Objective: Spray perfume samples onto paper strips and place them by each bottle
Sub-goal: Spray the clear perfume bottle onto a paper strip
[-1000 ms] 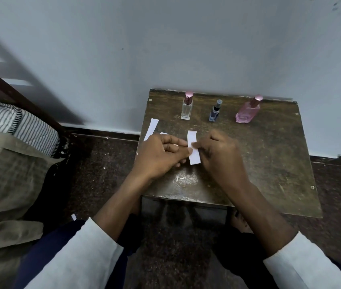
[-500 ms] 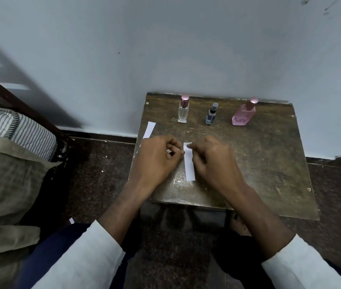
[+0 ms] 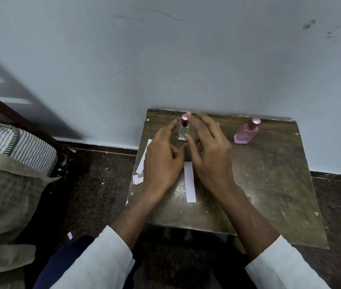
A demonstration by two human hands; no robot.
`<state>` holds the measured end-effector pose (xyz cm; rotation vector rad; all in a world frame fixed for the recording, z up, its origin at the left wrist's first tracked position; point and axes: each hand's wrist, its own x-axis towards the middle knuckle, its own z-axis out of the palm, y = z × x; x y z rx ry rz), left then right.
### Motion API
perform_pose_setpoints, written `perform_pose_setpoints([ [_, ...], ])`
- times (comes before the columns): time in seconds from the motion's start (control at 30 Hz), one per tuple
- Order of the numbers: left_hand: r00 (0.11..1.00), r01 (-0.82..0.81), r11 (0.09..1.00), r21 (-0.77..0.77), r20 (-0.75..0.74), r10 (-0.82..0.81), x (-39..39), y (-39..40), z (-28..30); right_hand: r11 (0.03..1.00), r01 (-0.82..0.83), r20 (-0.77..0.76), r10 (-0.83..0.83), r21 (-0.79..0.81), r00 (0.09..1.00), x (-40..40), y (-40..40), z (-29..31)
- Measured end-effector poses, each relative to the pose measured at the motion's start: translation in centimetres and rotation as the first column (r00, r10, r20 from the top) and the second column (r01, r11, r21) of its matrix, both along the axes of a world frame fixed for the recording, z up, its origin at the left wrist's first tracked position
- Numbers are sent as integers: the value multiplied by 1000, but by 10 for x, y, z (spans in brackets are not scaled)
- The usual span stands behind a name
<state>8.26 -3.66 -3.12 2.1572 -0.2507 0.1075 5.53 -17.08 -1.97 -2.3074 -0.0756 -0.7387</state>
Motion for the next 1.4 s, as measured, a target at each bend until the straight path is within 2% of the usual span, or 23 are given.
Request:
perform_pose_setpoints([
  [0.3,999,37,999,-7,29,-37,16,-5,-4,999,-36,-2,36,20,999,26,-2,-11],
  [0.7,999,-11,993,117,41,7,16,-1,0,998,-56,-9,56,32,998,19,-6,-5],
  [0.8,997,-39,983,178,65,28,12,2,6,998,-41,46,38,49,998,14,-6,0],
  [0.93,995,-52,975,214,92,33,7,10,11,999,32,200,-40,41,979,2,-9,9],
  [1.0,995,-67,976,205,91,50,4,14,12,996,80,229,-87,41,970,-2,-11,12],
  [1.1,993,-93,980,174,84,80,2,23,14,991,97,132,-108,94,985,-3,-10,5],
  [1.27,983,-166,980,114,94,156,-1,37,19,999,26,-107,-21,46,994,6,2,-12],
  [1.4,977,-196,977,82,99,188,-1,44,19,997,22,-217,-7,69,976,14,11,-20],
])
